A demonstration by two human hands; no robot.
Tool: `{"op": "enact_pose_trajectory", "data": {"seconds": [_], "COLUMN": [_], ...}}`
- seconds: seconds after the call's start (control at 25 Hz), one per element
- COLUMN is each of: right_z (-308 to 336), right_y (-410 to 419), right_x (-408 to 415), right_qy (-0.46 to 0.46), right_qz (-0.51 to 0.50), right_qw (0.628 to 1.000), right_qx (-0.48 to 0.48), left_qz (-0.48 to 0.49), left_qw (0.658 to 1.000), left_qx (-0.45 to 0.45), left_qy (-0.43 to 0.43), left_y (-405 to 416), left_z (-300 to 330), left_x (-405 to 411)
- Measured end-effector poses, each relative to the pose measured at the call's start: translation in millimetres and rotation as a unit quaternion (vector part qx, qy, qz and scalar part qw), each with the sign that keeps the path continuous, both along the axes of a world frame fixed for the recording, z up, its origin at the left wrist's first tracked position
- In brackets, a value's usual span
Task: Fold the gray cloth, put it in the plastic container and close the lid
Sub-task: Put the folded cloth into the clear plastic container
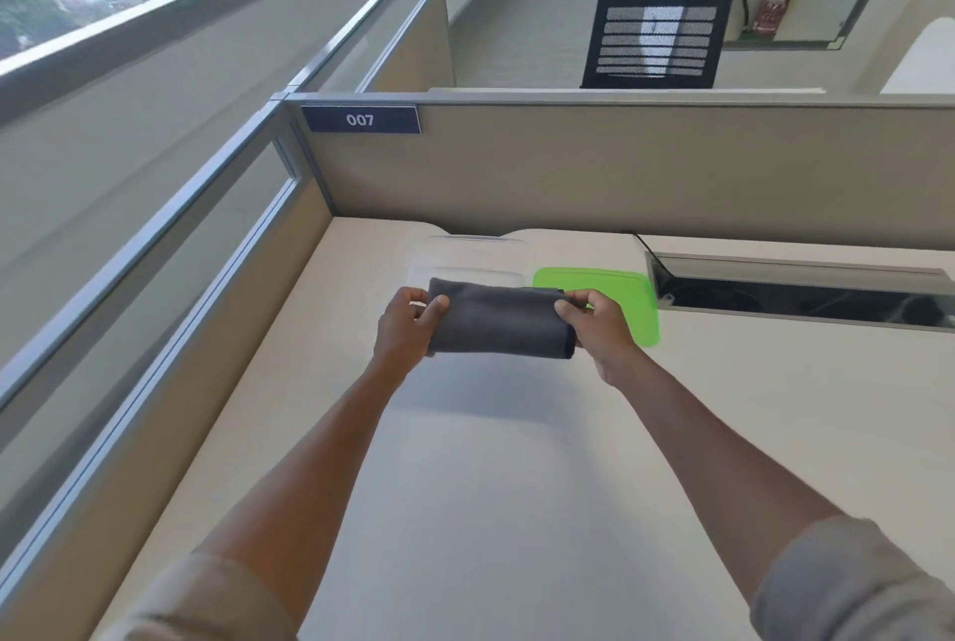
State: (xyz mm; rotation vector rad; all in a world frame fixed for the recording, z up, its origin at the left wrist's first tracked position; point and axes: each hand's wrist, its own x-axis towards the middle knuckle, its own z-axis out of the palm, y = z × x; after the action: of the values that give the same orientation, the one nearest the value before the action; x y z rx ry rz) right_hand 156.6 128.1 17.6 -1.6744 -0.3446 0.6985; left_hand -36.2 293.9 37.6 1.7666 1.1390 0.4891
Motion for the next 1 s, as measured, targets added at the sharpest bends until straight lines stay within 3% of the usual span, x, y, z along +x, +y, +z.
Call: {"op": "enact_pose_trajectory", "data": {"seconds": [0.16,0.32,0.68,0.8,1.0], "right_z": [17.8,22.5,-0.2,-1.8,-6.6], "right_y": [53.6,93.8,131.4,137.7,146.2], "right_x": [17.6,41.7,66.9,69.3,59.0], "right_qy": [-0.033,-0.126,-0.294,-0.366,-0.556], "right_qz": [0.007,0.018,0.153,0.205,0.253], "right_qw": [0.999,0.989,0.920,0.869,0.700], "right_qx": [-0.001,-0.077,-0.210,-0.260,-0.369], "left_qz": [0.039,0.038,-0.028,-0.064,-0.130], "left_qw": [0.998,0.993,0.951,0.913,0.814], "left_qx": [0.051,0.077,0.230,0.310,0.394], "left_qy": [0.023,0.078,0.204,0.257,0.406], "left_y": [58.4,99.0,127.6,127.7,120.1], "left_z": [12.2,8.1,-27.3,-32.2,-32.2], "left_x": [25.6,49.6,77.9,82.2,93.8]}}
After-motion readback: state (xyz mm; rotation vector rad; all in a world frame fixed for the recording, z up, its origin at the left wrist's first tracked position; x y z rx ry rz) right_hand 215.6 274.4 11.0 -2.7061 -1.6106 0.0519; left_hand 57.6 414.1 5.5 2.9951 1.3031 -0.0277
